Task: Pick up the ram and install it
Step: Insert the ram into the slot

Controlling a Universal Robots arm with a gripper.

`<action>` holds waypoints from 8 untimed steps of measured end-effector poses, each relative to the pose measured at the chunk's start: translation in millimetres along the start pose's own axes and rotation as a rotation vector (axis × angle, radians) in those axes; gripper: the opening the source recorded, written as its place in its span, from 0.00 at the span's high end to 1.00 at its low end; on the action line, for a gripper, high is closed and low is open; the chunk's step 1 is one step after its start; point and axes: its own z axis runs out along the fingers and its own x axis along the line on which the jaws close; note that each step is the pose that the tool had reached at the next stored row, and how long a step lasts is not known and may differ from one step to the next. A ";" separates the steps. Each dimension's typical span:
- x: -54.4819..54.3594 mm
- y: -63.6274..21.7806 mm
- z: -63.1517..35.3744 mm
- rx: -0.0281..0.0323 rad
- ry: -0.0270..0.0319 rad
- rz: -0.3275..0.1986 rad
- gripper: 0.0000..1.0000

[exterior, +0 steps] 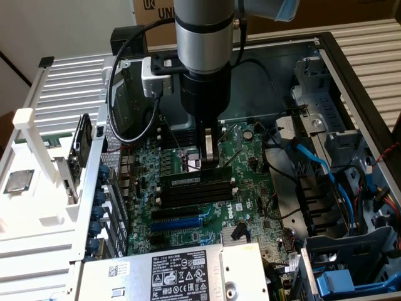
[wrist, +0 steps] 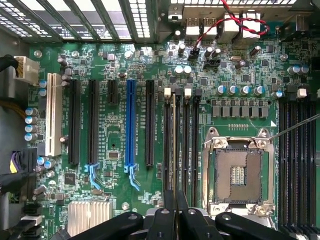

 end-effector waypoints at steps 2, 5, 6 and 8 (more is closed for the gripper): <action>3.1 -0.8 0.1 -0.0001 -0.0013 0.000 0.88; 3.2 -0.9 0.5 -0.0001 -0.0014 0.000 0.88; 3.2 -0.9 0.5 -0.0001 -0.0013 0.000 0.88; 3.8 -1.0 2.1 0.0000 -0.0015 0.000 0.88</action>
